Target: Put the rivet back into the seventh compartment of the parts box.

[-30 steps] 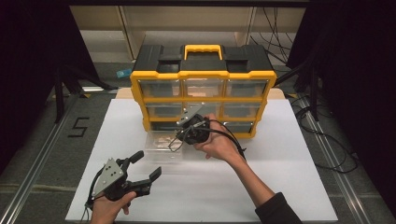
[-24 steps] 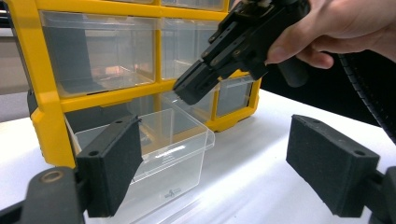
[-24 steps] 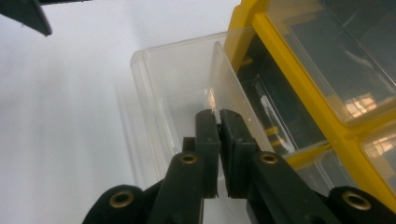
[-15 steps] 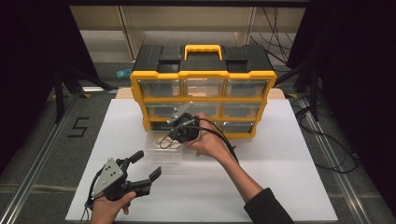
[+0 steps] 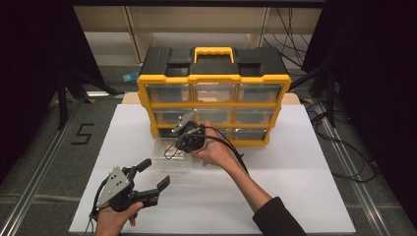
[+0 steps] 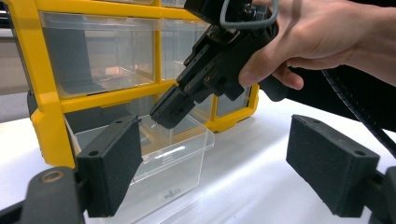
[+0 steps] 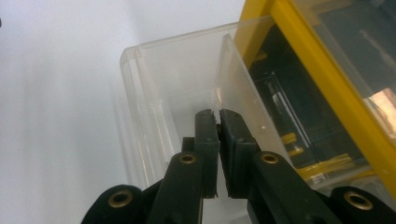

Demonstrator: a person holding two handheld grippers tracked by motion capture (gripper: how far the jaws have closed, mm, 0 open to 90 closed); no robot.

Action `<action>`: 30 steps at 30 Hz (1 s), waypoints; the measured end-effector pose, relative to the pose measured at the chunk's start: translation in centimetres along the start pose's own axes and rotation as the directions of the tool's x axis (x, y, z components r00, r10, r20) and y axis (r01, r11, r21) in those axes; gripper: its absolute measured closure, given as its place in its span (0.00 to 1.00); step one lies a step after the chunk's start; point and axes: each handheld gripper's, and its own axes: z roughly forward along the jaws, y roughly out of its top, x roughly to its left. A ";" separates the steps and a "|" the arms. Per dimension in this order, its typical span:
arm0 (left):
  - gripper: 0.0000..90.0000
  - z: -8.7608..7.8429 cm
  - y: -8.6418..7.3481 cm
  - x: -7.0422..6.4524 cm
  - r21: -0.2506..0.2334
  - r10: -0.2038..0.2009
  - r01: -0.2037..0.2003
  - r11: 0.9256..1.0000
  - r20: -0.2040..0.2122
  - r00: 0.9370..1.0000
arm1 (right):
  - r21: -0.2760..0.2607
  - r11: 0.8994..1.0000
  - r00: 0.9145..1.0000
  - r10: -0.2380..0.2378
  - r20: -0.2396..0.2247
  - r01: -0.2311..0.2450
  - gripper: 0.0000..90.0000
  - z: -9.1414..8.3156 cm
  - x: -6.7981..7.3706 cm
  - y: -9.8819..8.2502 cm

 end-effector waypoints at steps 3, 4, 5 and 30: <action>0.20 0.0 0.0 0.0 -0.001 -0.001 0.001 1.000 0.000 1.000 | 0.005 1.000 1.000 0.015 -0.006 -0.015 0.86 0.2 0.0 0.0; 0.20 0.0 0.0 0.0 -0.001 0.000 0.000 1.000 0.000 1.000 | -0.002 0.999 0.999 0.036 0.000 -0.036 0.77 0.0 0.0 0.0; 0.20 0.0 0.0 0.0 -0.001 0.000 0.000 1.000 0.000 1.000 | -0.002 0.999 0.999 0.036 0.000 -0.036 0.77 0.0 0.0 0.0; 0.20 0.1 -0.1 0.0 0.004 0.007 -0.007 1.000 -0.001 1.000 | -0.194 0.979 0.995 0.080 0.067 -0.066 0.36 -5.4 0.9 -3.6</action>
